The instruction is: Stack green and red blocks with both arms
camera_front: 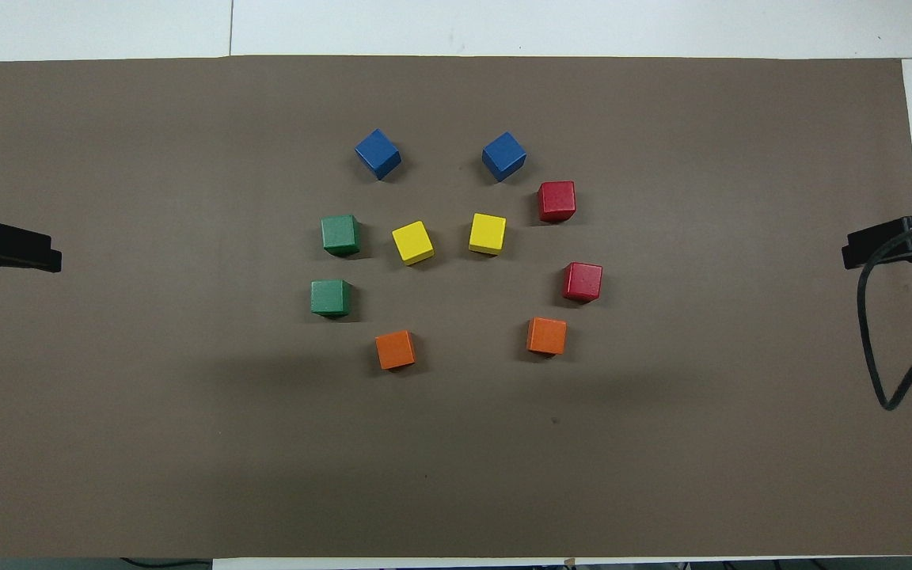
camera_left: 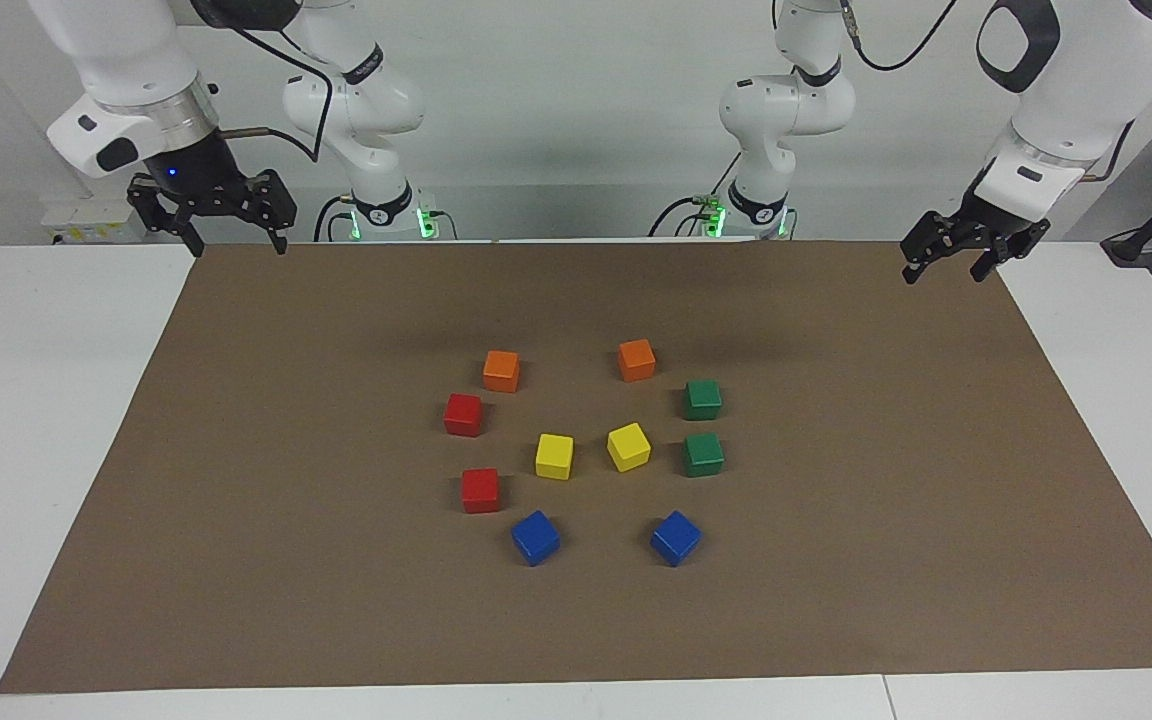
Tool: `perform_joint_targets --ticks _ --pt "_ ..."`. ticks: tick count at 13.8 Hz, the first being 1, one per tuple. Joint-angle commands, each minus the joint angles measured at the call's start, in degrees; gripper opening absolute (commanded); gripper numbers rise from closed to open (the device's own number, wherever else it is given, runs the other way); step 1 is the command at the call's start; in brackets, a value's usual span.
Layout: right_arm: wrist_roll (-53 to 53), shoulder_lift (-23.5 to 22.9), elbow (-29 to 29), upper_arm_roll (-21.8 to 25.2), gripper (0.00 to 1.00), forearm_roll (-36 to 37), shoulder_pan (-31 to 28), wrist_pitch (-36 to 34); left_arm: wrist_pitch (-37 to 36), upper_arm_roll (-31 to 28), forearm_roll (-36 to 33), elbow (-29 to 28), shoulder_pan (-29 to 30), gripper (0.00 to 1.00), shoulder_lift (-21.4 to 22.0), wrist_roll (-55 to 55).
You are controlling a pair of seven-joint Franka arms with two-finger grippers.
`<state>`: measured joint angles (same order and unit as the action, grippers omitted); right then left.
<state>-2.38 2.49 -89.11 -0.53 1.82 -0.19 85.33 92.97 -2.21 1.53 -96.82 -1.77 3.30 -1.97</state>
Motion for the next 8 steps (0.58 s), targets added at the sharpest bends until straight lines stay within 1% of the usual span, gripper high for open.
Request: perform_joint_targets --ticks 1,5,7,8 --pt "2.11 1.11 -1.42 -0.26 1.00 -0.67 -0.25 0.98 -0.16 -0.17 -0.82 -0.82 -0.25 1.00 1.18 0.56" --pt "2.02 1.03 -1.51 -0.18 1.00 -0.67 -1.13 1.85 -0.07 -0.08 -0.82 -0.73 -0.95 1.00 1.18 0.48" --pt "2.29 1.20 -1.68 -0.44 1.00 -1.02 0.10 1.50 -0.16 -0.17 -0.82 -0.74 -0.95 1.00 1.18 0.56" --pt "4.03 1.20 -1.86 -0.87 1.00 -1.29 2.10 1.94 -0.16 -0.17 -0.82 -0.82 -0.52 1.00 1.18 0.56"
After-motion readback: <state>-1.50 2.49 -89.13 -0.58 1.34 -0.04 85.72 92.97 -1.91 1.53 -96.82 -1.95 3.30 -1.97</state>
